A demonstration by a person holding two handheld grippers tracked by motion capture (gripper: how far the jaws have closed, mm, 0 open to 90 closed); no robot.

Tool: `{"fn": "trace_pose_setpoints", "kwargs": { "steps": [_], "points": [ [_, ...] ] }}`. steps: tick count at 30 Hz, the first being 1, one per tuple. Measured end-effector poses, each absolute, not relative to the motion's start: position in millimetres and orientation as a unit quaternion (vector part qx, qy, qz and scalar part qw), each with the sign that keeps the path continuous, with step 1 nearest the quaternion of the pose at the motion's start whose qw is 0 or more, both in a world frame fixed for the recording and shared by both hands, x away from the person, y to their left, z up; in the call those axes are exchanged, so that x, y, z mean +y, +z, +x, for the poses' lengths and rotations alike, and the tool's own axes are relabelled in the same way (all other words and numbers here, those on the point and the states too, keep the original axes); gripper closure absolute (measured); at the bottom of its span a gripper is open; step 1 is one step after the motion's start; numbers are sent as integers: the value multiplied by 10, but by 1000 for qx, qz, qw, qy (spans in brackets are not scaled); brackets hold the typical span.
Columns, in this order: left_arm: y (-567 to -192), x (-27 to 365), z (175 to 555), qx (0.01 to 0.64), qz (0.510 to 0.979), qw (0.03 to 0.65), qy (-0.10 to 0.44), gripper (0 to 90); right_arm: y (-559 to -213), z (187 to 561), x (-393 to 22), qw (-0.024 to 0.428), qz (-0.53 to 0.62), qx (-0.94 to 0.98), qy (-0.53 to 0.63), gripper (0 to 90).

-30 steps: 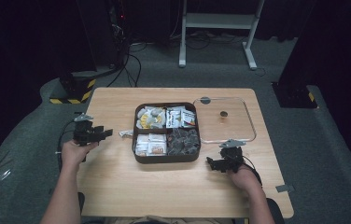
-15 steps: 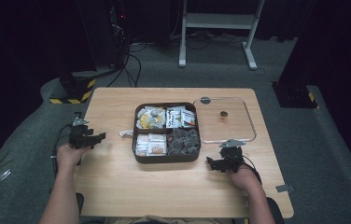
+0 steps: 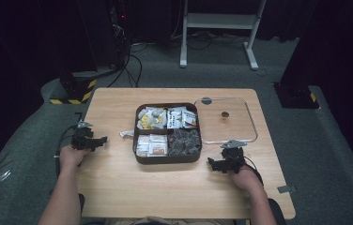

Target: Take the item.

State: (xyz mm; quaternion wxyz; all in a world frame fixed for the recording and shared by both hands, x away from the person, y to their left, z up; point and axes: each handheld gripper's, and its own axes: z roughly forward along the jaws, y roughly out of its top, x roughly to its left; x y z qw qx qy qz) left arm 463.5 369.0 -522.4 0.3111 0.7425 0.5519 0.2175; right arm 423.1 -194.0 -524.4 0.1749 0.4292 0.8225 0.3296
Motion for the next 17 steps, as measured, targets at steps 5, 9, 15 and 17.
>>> {"fn": "trace_pose_setpoints", "kwargs": {
  "steps": [5, 9, 15, 17],
  "points": [
    [-5268, 3673, 4655, 554, 736, 309, 236, 164, -5243, 4230, -1943, 174, 430, 822, 330, 79],
    [-5289, 3666, 4656, 559, 728, 314, 244, 148, -5243, 4230, -1943, 174, 429, 823, 330, 79],
    [-5289, 3654, 4661, 562, 725, 312, 247, 147, -5244, 4231, -1944, 174, 429, 823, 330, 79],
    [-5289, 3638, 4664, 568, 720, 310, 250, 145, -5243, 4232, -1944, 174, 429, 823, 330, 79]
  ]
}}
